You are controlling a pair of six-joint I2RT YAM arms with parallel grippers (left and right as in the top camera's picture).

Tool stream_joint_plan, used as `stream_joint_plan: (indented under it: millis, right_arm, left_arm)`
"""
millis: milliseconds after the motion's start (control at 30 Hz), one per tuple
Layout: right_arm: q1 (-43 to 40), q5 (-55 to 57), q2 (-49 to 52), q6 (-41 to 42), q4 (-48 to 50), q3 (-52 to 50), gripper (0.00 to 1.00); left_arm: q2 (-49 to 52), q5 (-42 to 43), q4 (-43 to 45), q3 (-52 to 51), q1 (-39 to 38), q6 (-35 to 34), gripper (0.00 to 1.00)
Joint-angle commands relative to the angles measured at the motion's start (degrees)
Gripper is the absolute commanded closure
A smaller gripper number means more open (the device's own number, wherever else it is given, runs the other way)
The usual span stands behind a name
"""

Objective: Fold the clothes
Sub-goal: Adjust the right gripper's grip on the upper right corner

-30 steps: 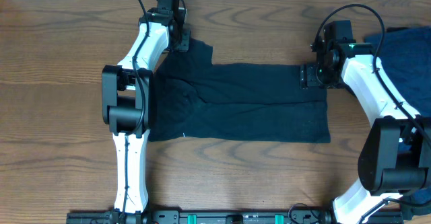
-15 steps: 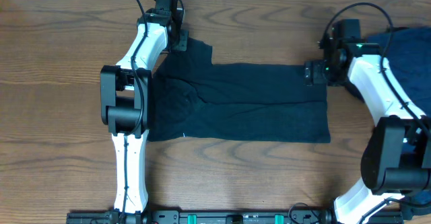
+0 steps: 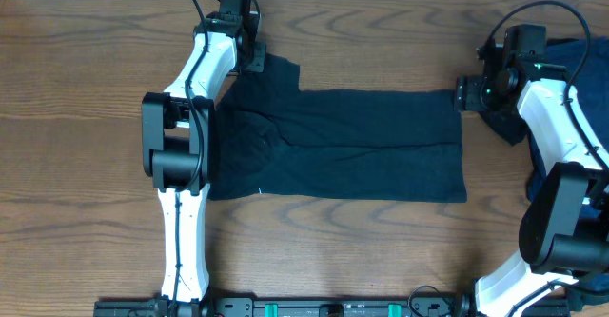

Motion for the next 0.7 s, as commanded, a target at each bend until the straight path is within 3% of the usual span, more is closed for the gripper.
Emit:
stream_joint_plan:
  millis: [0,667]
  right_arm:
    - [-0.07,-1.86,0.70,-1.92,1.57,0.35,0.23]
    - [1.42,-2.34,10.86,-10.97,10.73,0.33,0.27]
  left_arm:
    - [1.88,0.83,-1.38,-2.27,-0.13,-0.31,0.90]
    - [1.88,0.81,-1.14,-2.27,-0.09,-0.28,0.90]
